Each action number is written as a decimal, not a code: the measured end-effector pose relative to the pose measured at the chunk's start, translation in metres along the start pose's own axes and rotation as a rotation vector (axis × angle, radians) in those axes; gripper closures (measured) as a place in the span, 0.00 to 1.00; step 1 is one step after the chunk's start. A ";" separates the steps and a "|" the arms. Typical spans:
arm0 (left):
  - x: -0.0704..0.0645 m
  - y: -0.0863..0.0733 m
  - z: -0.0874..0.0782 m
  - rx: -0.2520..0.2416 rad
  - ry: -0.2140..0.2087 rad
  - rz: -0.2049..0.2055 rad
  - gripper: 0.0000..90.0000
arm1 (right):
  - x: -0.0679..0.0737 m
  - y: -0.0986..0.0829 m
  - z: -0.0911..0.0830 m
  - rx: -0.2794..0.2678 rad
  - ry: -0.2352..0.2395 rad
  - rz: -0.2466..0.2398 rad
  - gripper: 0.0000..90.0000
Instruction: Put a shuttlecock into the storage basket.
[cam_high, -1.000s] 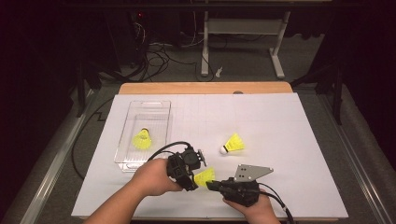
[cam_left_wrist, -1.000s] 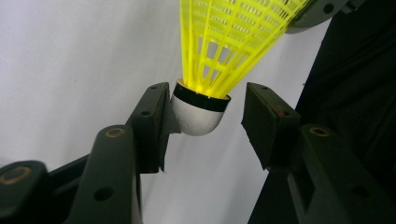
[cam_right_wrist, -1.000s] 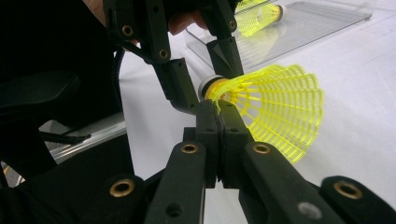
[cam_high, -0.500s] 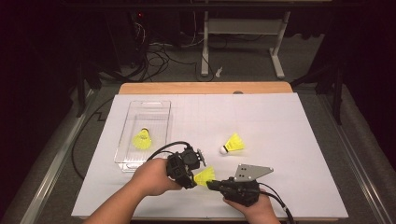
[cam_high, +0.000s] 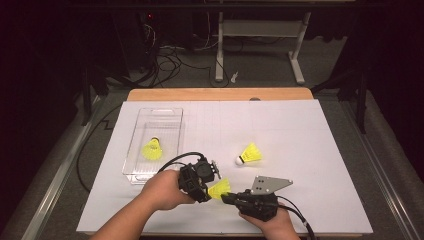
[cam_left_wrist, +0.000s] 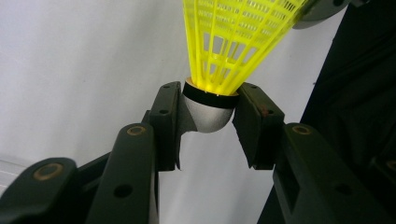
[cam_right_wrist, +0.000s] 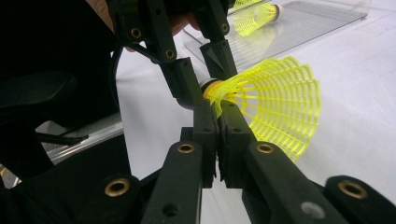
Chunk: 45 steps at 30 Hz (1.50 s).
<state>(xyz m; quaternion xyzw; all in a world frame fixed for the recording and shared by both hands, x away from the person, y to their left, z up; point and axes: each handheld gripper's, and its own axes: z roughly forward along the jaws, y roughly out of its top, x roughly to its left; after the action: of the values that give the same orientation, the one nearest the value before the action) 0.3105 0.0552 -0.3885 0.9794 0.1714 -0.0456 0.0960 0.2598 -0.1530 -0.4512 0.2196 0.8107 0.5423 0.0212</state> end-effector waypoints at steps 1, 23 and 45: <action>0.000 0.000 -0.001 -0.002 -0.003 -0.003 0.70 | 0.000 0.000 0.001 0.002 0.000 0.000 0.95; 0.008 -0.004 0.001 -0.015 0.011 -0.092 0.70 | -0.001 -0.001 -0.002 -0.008 -0.047 -0.017 0.73; 0.018 -0.016 0.002 -0.018 0.004 -0.147 0.70 | -0.011 -0.011 -0.007 0.007 -0.172 -0.031 0.41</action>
<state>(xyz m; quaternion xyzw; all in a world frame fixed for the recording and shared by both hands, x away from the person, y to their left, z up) 0.3214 0.0757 -0.3954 0.9634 0.2435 -0.0491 0.1007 0.2641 -0.1666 -0.4599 0.2527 0.8111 0.5183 0.0983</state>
